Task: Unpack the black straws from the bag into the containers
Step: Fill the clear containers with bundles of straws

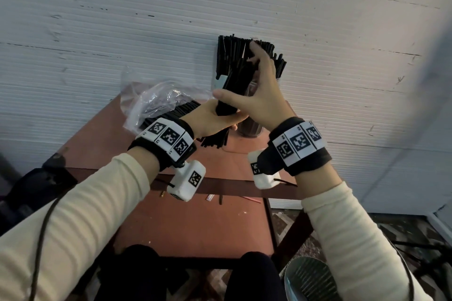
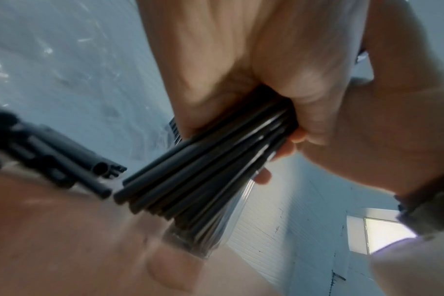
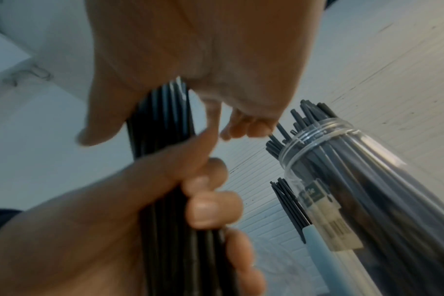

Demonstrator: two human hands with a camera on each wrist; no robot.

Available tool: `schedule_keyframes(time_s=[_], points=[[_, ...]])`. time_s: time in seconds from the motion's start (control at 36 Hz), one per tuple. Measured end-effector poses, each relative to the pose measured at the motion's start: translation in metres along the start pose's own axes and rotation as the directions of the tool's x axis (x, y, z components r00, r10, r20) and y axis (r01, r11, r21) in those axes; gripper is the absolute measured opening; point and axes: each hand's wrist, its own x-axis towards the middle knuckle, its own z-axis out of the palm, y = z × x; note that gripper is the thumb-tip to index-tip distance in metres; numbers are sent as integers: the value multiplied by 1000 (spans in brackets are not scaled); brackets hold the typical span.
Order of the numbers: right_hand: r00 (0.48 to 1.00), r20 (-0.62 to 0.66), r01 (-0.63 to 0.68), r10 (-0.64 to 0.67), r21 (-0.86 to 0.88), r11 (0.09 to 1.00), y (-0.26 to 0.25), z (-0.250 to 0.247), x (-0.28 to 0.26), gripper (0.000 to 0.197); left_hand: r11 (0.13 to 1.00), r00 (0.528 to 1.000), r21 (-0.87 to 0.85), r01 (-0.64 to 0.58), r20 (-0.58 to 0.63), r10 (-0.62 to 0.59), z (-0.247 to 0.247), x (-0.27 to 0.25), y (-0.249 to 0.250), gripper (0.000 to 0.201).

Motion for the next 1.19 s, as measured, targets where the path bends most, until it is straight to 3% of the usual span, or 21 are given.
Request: schedule_keyframes(time_s=[0.06,0.11,0.17,0.22,0.31,0.39,0.47,0.58,0.64,0.75,0.89,1.0,1.11,1.19], points=[[988,138,-63,64,-13,998,-1,-4,-2,76,999,998,7,-46,46,46,-5,-2,8,9],[936,334,-126,116,9,992,-2,-6,-4,64,996,990,72,-50,139,39,-10,-5,15,19],[898,424,-138,116,21,990,0,-7,-5,47,991,975,109,-74,217,49,-14,-9,21,15],[922,378,-104,88,23,994,-1,-8,-6,31,991,966,98,-93,251,66,-13,-9,23,18],[965,262,-30,7,81,996,-3,-11,-6,8,992,973,-71,-107,198,119,-4,-5,26,23],[982,187,18,-33,81,997,-7,-15,-1,16,967,986,-219,-128,74,147,2,-2,31,55],[992,105,58,-72,133,989,-11,-29,12,6,983,992,-139,-120,9,122,4,8,34,53],[996,-70,79,-60,305,949,-12,-60,36,14,989,967,-62,-135,-225,118,5,24,30,80],[991,-133,67,-21,348,935,-12,-76,47,18,988,952,-61,-141,-282,119,4,35,25,98],[976,-214,28,46,332,943,-5,-96,71,24,998,960,12,-61,-273,62,1,60,18,129],[970,-214,-48,118,307,951,4,-104,95,16,997,993,80,-8,-113,17,-4,89,25,145],[972,-188,-80,138,289,954,12,-105,110,11,994,996,64,84,-15,-83,-6,105,17,138],[981,-134,-100,139,262,960,21,-106,125,10,994,997,90,54,50,-58,-7,108,10,92],[985,-101,-118,143,217,969,28,-104,134,10,994,998,101,42,40,-46,-9,109,5,92]])
